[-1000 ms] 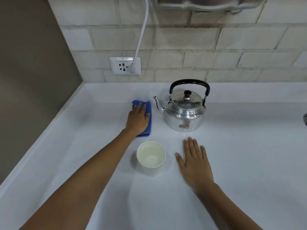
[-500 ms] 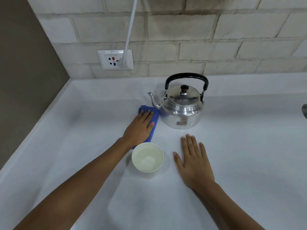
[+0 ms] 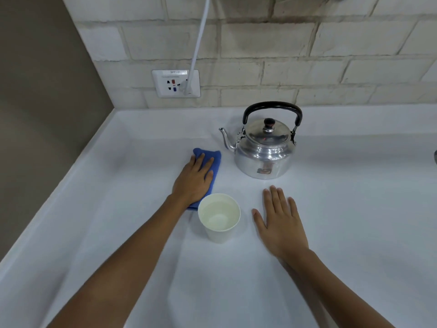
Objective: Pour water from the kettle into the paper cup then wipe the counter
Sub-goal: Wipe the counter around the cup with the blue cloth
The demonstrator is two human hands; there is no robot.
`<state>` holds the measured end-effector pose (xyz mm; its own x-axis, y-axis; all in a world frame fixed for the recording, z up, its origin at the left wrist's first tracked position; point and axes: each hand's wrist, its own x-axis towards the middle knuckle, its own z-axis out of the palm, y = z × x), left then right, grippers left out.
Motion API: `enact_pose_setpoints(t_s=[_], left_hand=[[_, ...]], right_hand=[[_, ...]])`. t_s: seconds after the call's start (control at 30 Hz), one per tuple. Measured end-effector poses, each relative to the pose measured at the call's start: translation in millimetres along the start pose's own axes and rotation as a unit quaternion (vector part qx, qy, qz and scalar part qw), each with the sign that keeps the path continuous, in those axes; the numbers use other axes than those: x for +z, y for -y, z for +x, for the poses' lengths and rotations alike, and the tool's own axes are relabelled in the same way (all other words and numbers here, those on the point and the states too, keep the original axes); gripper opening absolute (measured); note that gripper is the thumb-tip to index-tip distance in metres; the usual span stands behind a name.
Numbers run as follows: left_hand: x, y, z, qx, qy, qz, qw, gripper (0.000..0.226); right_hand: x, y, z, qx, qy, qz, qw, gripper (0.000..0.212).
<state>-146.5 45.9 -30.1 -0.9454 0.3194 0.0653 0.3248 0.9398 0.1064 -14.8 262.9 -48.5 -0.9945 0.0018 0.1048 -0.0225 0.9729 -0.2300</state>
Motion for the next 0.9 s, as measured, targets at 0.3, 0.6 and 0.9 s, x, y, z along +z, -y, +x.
enact_pose_setpoints(t_s=[0.3,0.6,0.9], left_hand=[[-3.0,20.9,-107.3,0.021,-0.014,-0.127,0.992,0.058],[-5.1,12.6,-74.4,-0.079,-0.019,-0.066,0.995,0.052],[-0.2,-2.1,-174.3,-0.07,-0.027,-0.122,0.99,0.057]], right_hand=[[0.9,-3.6,1.5,-0.004,0.002,-0.011,1.0,0.069],[0.9,0.3,2.9,0.005,0.017,-0.029,0.999,0.068],[-1.4,-2.6,2.0,-0.003,0.031,-0.031,0.999,0.066]])
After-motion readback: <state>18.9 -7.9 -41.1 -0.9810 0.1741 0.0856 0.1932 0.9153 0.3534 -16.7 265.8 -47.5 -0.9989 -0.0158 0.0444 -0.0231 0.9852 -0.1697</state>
